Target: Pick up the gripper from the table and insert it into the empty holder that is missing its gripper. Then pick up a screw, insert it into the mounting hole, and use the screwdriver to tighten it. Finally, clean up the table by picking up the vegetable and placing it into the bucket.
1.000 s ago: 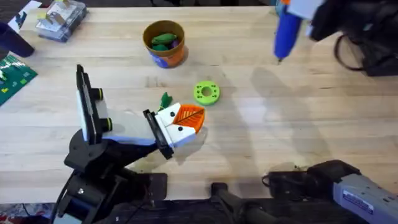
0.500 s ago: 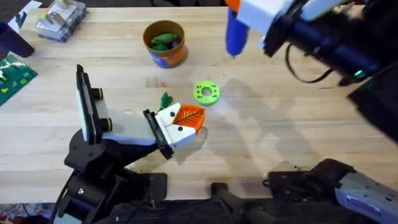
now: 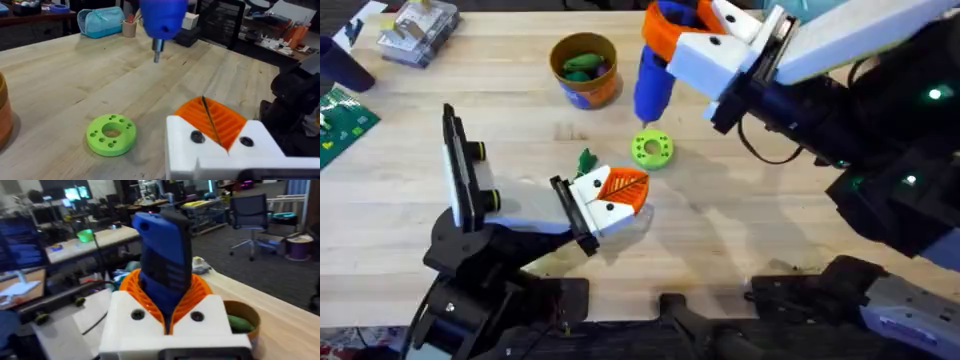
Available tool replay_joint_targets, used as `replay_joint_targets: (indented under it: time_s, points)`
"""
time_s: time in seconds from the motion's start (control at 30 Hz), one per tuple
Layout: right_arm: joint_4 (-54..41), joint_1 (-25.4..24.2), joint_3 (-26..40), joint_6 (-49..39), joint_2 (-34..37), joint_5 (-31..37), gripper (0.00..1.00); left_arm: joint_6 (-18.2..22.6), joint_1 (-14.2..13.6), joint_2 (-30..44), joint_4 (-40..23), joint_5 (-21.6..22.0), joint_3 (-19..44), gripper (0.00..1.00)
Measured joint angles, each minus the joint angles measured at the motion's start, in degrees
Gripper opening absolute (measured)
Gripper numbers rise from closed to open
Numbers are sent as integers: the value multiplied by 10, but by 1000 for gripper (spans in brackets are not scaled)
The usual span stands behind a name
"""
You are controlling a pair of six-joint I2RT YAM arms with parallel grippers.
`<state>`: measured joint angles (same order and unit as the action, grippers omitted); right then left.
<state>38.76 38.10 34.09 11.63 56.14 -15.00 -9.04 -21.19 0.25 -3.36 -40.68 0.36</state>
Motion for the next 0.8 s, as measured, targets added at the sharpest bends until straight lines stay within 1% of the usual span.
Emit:
replay_joint_targets:
  time_s: [0.2, 0.43, 0.57, 0.8]
  points:
    - [33, 30, 0, 49, 0, -9, 24, 0, 0, 0, 0, 0, 0, 16]
    - [40, 62, 0, 65, 3, -12, 24, 0, 0, 0, 0, 0, 0, 16]
    - [55, 81, 0, 68, 18, -12, 24, 0, 0, 0, 0, 0, 0, 16]
    - [110, 104, 0, 78, 52, -14, 24, 0, 0, 0, 1, 11, 0, 16]
